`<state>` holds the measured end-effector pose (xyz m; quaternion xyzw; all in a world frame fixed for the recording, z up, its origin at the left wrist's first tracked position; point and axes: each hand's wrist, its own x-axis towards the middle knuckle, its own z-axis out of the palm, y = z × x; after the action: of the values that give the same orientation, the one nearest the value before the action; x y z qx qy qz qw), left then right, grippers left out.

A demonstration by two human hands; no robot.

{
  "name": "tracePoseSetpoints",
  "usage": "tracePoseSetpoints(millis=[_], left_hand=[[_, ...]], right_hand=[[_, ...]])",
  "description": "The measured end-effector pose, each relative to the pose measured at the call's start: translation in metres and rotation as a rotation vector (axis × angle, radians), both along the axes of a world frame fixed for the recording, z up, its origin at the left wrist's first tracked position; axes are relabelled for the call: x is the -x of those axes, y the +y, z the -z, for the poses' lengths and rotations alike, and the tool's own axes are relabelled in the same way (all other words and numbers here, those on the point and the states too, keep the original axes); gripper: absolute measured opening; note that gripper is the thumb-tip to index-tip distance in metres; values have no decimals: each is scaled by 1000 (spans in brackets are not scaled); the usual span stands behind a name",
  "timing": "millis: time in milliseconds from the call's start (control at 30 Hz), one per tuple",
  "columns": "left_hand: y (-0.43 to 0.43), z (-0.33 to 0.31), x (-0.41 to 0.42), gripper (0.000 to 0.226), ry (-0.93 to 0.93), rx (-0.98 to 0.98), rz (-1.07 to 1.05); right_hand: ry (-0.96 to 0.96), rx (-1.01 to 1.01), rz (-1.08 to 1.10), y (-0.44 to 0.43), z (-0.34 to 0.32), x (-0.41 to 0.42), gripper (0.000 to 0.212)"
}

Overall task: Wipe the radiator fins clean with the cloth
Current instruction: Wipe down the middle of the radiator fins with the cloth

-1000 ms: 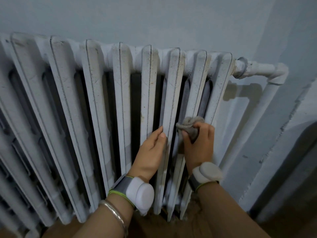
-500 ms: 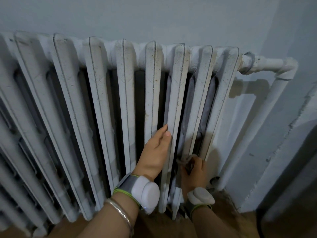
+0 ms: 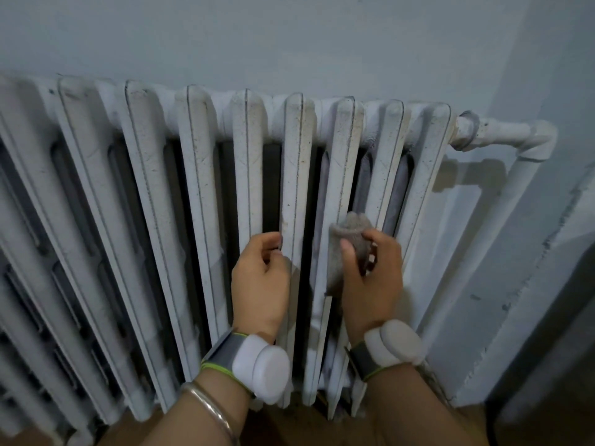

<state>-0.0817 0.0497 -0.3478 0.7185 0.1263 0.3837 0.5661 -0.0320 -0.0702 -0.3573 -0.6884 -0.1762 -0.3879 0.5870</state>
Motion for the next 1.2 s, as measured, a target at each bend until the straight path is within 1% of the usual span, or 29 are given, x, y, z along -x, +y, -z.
tracePoseSetpoints(millis=[133, 200, 233, 333, 467, 567, 667, 767, 900, 933, 1033, 1133, 1200], left_hand=[[0, -4, 0, 36, 68, 54, 114], [1, -5, 1, 38, 104, 55, 184], [1, -5, 1, 39, 120, 43, 205], [7, -5, 3, 40, 159, 45, 244], [14, -2, 3, 40, 235, 69, 288], [13, -1, 4, 42, 232, 85, 316], [13, 4, 7, 45, 225, 78, 335], [12, 10, 10, 48, 234, 59, 371], [12, 13, 10, 49, 230, 73, 372], [12, 13, 8, 48, 230, 76, 371], [15, 15, 8, 47, 230, 96, 381], [19, 14, 9, 46, 236, 91, 400], [23, 14, 8, 45, 248, 74, 406]], right_hand=[[-113, 205, 54, 12, -24, -12, 20], [-162, 291, 92, 14, -22, -20, 20], [-157, 308, 100, 14, -17, -24, 20], [-44, 275, 79, 14, 2, -28, 24], [7, 275, 49, 15, 32, -30, 30], [79, 287, 15, 15, 50, -28, 31], [134, 294, 48, 18, 72, -25, 34], [173, 280, 103, 23, 87, -24, 30], [216, 275, 104, 26, 104, -22, 26], [247, 277, 93, 25, 107, -22, 24], [473, 289, 74, 24, 111, -18, 18], [422, 140, 72, 29, 113, -17, 15], [477, 104, 63, 31, 100, -13, 14]])
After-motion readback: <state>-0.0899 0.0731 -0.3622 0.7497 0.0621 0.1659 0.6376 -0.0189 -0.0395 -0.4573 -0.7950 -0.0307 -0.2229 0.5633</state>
